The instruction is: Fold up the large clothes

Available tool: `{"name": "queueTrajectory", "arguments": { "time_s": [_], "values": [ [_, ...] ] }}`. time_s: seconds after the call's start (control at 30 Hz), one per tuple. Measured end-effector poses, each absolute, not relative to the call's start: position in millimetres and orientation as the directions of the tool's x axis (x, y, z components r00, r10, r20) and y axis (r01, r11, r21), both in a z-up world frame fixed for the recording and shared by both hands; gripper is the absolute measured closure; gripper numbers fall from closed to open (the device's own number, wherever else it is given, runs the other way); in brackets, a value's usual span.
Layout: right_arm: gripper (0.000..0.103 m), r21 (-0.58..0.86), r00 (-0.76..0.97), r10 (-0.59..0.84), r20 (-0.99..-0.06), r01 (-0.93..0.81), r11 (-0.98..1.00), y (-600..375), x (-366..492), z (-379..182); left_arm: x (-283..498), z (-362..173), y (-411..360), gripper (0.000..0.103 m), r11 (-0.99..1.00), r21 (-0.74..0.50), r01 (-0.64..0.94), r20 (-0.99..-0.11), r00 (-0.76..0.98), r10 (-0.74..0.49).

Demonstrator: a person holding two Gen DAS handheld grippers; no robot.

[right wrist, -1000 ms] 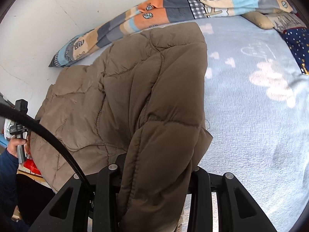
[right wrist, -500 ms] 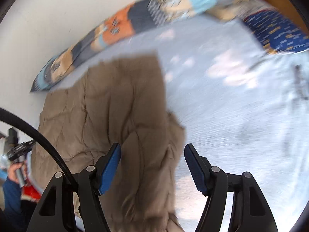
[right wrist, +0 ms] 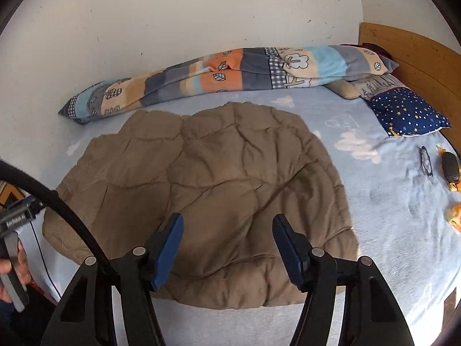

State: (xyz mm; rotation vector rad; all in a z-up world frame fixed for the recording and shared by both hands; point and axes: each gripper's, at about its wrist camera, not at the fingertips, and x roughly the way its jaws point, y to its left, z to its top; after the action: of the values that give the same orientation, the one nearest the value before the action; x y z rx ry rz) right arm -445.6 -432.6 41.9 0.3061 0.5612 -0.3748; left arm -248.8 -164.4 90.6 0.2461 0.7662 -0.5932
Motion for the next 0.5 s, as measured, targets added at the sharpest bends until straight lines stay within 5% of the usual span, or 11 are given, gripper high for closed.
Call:
{"name": "queueTrajectory", "arguments": {
  "time_s": [0.13, 0.23, 0.5],
  "values": [
    [0.042, 0.143, 0.744, -0.263, -0.615, 0.433, 0.89, -427, -423, 20, -251, 65, -179, 0.001, 0.837, 0.113, 0.535, -0.701, 0.64, -0.314],
    [0.038, 0.152, 0.689, -0.224, -0.69, 0.44, 0.885, -440, -403, -4, -225, 48, -176, 0.0, 0.858, -0.005, 0.514, -0.779, 0.536, -0.326],
    [0.036, 0.036, 0.598, -0.245, -0.763, 0.418, 0.908, -440, -370, -32, -225, 40, -193, 0.0, 0.848, 0.068, 0.526, -0.773, 0.565, -0.289]
  ]
}}
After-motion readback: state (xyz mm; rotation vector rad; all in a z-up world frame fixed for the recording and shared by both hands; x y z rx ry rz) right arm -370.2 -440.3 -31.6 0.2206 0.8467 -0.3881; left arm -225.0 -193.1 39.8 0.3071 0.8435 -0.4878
